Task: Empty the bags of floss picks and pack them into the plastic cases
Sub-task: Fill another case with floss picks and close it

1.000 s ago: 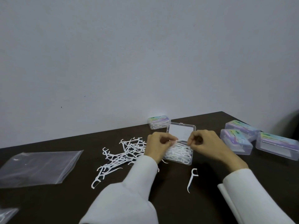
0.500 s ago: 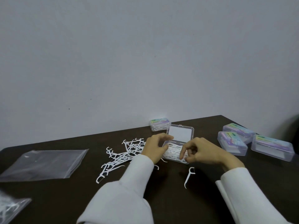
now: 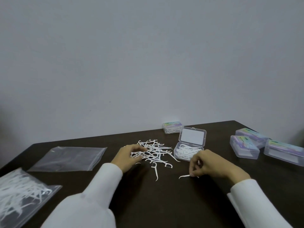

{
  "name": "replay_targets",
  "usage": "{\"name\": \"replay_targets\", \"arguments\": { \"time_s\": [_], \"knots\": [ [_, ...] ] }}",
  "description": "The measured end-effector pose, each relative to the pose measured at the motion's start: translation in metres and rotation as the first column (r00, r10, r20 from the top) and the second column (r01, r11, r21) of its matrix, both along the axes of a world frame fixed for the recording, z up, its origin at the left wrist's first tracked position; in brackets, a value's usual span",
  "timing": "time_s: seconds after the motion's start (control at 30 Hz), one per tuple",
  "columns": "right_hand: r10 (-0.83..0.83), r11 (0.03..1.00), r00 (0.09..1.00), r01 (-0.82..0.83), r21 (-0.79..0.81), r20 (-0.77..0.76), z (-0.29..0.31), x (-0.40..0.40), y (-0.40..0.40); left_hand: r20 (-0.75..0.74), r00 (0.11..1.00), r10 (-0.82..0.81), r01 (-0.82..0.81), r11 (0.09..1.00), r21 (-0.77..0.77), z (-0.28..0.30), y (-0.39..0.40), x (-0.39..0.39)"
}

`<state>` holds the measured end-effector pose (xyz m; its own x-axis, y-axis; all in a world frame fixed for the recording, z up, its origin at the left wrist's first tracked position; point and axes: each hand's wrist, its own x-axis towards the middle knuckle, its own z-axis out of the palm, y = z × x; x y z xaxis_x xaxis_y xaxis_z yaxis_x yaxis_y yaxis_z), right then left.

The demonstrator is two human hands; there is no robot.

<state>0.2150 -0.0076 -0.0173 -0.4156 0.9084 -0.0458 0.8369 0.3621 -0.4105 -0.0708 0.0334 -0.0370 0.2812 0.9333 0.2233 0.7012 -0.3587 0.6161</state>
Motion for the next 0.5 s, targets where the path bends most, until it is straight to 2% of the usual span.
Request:
{"name": "replay_targets", "arguments": {
  "time_s": [0.2,0.3,0.5],
  "knots": [
    [0.117,0.945,0.972,-0.172,0.279,0.203,-0.003,-0.053,0.011,-0.235,0.962,0.14,-0.143,0.99,0.005,-0.01,-0.005,-0.041],
    [0.079,0.946,0.955,-0.162,0.279,0.284,-0.006,-0.07,0.024,-0.271,0.951,0.151,-0.159,0.987,-0.009,-0.012,-0.006,-0.05],
    [0.029,0.984,0.942,-0.085,0.155,0.333,-0.008,-0.087,0.046,-0.157,0.982,0.106,-0.109,0.994,-0.009,-0.014,-0.005,-0.053]
  ]
}}
